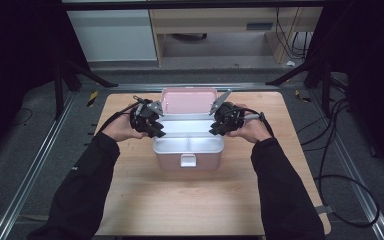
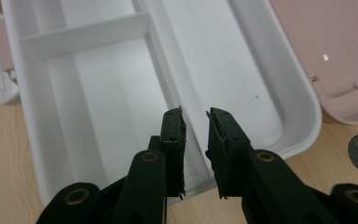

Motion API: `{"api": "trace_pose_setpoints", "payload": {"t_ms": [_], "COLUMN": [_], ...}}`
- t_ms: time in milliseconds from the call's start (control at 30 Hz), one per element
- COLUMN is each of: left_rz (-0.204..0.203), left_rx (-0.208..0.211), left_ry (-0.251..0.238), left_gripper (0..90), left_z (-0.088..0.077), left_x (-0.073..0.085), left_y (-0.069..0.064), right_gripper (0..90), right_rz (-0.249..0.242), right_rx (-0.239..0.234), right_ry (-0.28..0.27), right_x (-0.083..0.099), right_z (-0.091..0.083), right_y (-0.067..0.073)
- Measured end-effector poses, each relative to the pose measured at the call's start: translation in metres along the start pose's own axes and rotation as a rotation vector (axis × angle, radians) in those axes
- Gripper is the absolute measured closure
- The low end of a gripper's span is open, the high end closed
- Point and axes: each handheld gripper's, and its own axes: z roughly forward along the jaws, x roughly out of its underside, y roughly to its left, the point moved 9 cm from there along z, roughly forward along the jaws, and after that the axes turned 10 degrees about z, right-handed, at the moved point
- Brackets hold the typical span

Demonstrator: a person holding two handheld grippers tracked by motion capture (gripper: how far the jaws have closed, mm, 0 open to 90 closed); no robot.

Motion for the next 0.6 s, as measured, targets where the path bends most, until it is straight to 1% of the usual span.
{"api": "trace_pose_setpoints", "payload": {"t_ms": [33,67,100,133,200,233,333,367,400,533,567,600], "left_rz": [0.004,0.009,0.024,0.030,0.049,0.061,0.079,0.092,0.092,0.121,0.139,0.148], "left_rx": [0.007,0.014,0.019,0.024,0.038,0.041,0.050,0.054,0.057,0.062,0.066,0.071], "left_ry": [0.002,0.002,0.010,0.013,0.034,0.053,0.083,0.095,0.101,0.125,0.137,0.143], "left_gripper": [69.6,69.6,70.4,72.7,73.4,76.6,77.8,78.2,78.5,79.6,79.6,79.9], "left_z": [0.001,0.003,0.003,0.005,0.006,0.006,0.007,0.008,0.008,0.011,0.012,0.013], "left_x": [0.000,0.000,0.000,0.000,0.000,0.000,-0.001,-0.001,-0.001,-0.001,-0.001,-0.001], "left_y": [-0.001,-0.001,-0.001,-0.001,-0.001,0.000,0.001,0.001,0.001,0.003,0.003,0.003], "right_gripper": [77.1,77.1,78.1,80.6,81.3,81.6,81.8,81.9,82.0,83.2,83.5,83.7], "right_rz": [-0.016,-0.016,-0.031,-0.038,-0.041,-0.050,-0.056,-0.058,-0.082,-0.112,-0.118,-0.126], "right_rx": [-0.006,-0.006,-0.003,-0.002,-0.002,-0.011,-0.017,-0.020,-0.023,-0.034,-0.034,-0.034], "right_ry": [0.041,0.041,0.051,0.074,0.083,0.115,0.127,0.140,0.144,0.193,0.200,0.210], "right_x": [0.003,0.003,0.003,0.004,0.004,0.006,0.006,0.006,0.005,0.005,0.005,0.004], "right_z": [0.003,0.003,0.005,0.006,0.006,0.007,0.007,0.007,0.008,0.011,0.011,0.011], "right_y": [0.001,0.001,0.001,-0.001,-0.002,-0.004,-0.004,-0.004,-0.004,-0.004,-0.004,-0.004]}}
